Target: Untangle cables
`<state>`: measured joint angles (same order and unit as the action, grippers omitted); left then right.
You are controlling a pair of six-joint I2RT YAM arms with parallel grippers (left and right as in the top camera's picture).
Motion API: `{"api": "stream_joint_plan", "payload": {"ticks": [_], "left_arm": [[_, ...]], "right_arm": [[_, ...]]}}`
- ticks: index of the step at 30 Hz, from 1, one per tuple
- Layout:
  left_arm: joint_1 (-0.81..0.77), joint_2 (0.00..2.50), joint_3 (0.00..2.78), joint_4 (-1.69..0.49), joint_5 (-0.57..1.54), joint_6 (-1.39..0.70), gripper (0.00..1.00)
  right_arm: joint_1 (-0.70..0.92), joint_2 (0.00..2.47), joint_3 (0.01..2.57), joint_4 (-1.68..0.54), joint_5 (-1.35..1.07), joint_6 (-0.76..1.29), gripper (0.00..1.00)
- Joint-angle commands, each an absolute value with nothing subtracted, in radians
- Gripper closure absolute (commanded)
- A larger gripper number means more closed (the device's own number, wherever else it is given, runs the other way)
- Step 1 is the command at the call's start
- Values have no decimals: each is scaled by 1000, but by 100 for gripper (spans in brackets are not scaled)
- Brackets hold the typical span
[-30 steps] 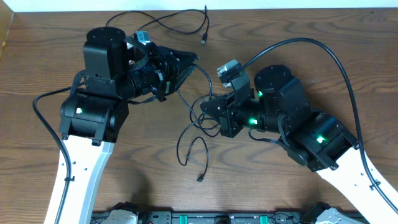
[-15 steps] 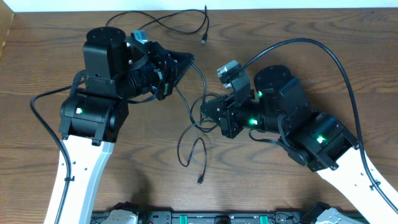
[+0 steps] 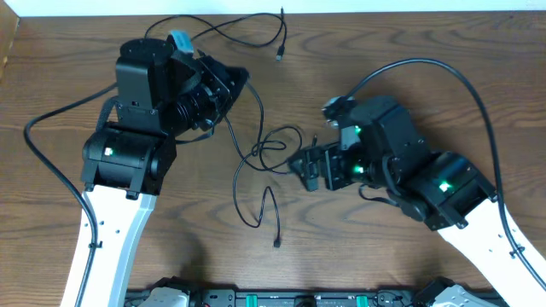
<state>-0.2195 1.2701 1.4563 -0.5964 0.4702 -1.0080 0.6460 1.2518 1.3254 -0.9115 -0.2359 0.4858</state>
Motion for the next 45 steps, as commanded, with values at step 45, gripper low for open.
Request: {"api": "stream_joint_plan", "payload": {"ticks": [45], "left_arm": [[210,1644,1567,-658,-178,-550,93]], "right_arm": [[511,1250,1328,-1029,-189,534,1]]}}
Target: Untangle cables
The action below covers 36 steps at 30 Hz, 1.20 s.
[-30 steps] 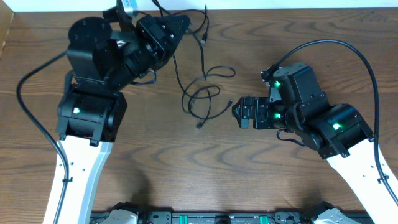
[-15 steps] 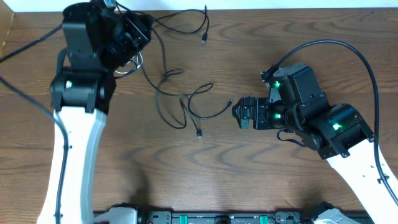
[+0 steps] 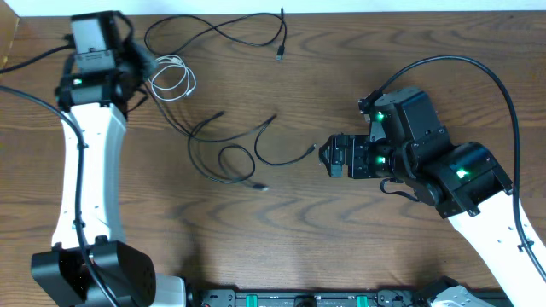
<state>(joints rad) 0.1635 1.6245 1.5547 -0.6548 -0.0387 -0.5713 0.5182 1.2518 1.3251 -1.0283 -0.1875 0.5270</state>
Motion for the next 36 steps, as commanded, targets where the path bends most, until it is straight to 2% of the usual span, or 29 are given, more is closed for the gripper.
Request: {"api": "stream_joint_plan", "payload": {"ticks": [1,13,15,20,23,27,31,34,36], "left_arm": [[229,1653,1567,-657,-178,-550,92],[421,1828,1566,-729,-176,-550,91],[435,1845,1566,-731,-175,-550,83],[448,1851,1567,-717,-166,-550,25],[448,1840,1567,-713,-146,-550,11],[448,1803,1567,-694,22,-550,11],[447,1751,1567,-706,336,-550,10],[433,1731,1567,-771,578,-521,11],[394,1732,1565,-847,646,-441,11]], "right_arm": [[511,1250,1327,-1029,-189,534,1],[511,1250,1327,-1029,-189,534,1],[511,1250,1328,-1029,-189,534,1],[511,1250,1327,-1029,-189,534,1],[511,1250,1327,-1029,-189,533,1],[511,1250,1327,-1030,-189,533,1],[511,1250,1327,-1029,-189,534,1],[511,1250,1327,-1028,-189,534,1],[511,1250,1327,-1029,-189,534,1]]}}
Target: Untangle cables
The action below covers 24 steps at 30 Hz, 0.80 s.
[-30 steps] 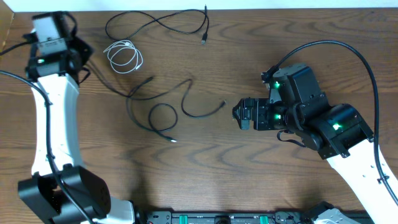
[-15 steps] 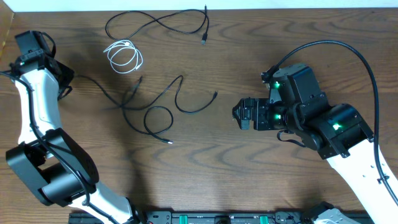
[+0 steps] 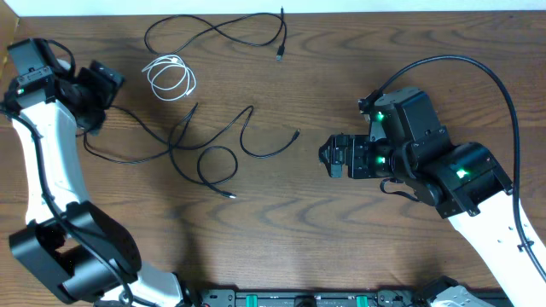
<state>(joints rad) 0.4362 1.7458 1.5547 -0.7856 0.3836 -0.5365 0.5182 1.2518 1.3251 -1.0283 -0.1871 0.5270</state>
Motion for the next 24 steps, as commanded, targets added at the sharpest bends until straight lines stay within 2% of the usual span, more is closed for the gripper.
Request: {"api": "stream_joint_plan", "payload": {"ticks": [1,6,14,24], "left_arm": [[373,1734,1562,-873,636,-411,11],[216,1734,1521,-944,474,-247,11],[-32,1737,1488,-945,158,-243,11],[-186,1763,1488,-934,144,-22,10]], "right_arm": [[511,1250,1327,-1029,-189,534,1],[511,1250,1327,-1029,-189,534,1],[512,1250,1327,-1040,-190,533,1],[512,1250,1327,-1040,-190,534,1]]}}
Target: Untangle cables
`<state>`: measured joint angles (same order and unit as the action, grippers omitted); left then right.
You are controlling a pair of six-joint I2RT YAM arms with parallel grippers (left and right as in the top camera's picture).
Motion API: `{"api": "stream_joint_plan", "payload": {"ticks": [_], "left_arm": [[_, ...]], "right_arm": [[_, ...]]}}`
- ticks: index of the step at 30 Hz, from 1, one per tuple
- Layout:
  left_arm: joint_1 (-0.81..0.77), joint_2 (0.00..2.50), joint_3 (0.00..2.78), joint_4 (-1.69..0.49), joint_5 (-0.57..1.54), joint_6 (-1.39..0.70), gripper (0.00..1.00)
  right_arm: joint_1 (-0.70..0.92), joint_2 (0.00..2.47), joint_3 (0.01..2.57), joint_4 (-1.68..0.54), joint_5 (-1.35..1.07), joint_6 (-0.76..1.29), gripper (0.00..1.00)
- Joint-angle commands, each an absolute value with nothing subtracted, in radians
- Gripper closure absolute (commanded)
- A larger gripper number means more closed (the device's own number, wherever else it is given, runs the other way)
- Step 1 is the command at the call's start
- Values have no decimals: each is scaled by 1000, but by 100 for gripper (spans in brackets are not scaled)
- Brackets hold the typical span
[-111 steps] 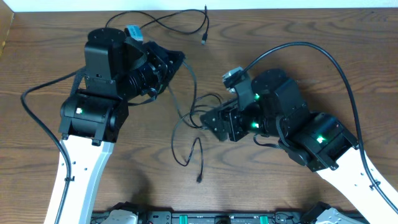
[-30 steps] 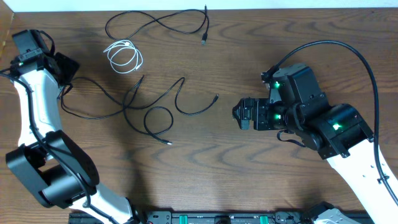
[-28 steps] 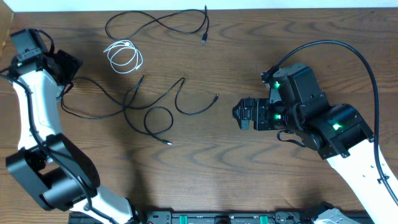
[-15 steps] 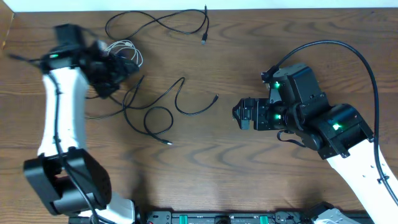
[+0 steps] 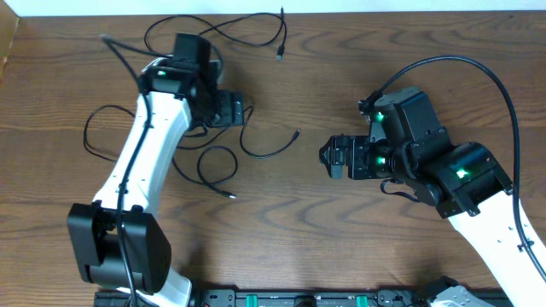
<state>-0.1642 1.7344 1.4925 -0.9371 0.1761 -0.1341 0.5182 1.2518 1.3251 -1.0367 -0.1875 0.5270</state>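
Note:
Three black cables lie apart on the brown table. One long cable (image 5: 223, 31) curls along the far edge. A second (image 5: 256, 145) snakes through the middle with a small loop (image 5: 215, 165). A third (image 5: 101, 136) loops at the left. My left gripper (image 5: 235, 112) hovers just above the middle cable's upper bend and looks open and empty. My right gripper (image 5: 325, 158) points left, apart from that cable's free plug (image 5: 295, 133), open with nothing in it. The white cable is hidden under my left arm.
The left arm (image 5: 145, 162) stretches diagonally from the front left over the table. The right arm's own thick black lead (image 5: 444, 64) arches over the back right. A pale wall edge runs along the far side of the table (image 5: 384, 247).
My left gripper was at the far left edge next to a black cable; now it is at the centre left, over the middle cable. That black cable stays looped at the left. The right arm is unchanged.
First both grippers stood close over a tangled knot of black cable in the middle. Then the left gripper was at the back left and the cables lay spread out, the right gripper free of them. Later the left gripper was at the far left edge; now it is back near the centre.

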Motion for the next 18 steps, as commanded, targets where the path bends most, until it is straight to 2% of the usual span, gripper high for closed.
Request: {"api": "stream_joint_plan", "payload": {"ticks": [1,11,13,15,18], "left_arm": [[-193,1771,1488,-926,144,-10,11],[-204,1876,1488,-859,73,0,11],[-204,1890,1488,-855,74,-1,21],[-204,1895,1488,-854,74,-1,39],[-204,1895,1488,-855,74,-1,40]], "right_arm": [[512,1250,1327,-1040,-190,534,1],[512,1250,1327,-1041,-190,533,1],[512,1251,1327,-1040,-190,534,1],[512,1252,1327,-1040,-190,534,1],[512,1255,1327,-1039,-189,534,1]]}}
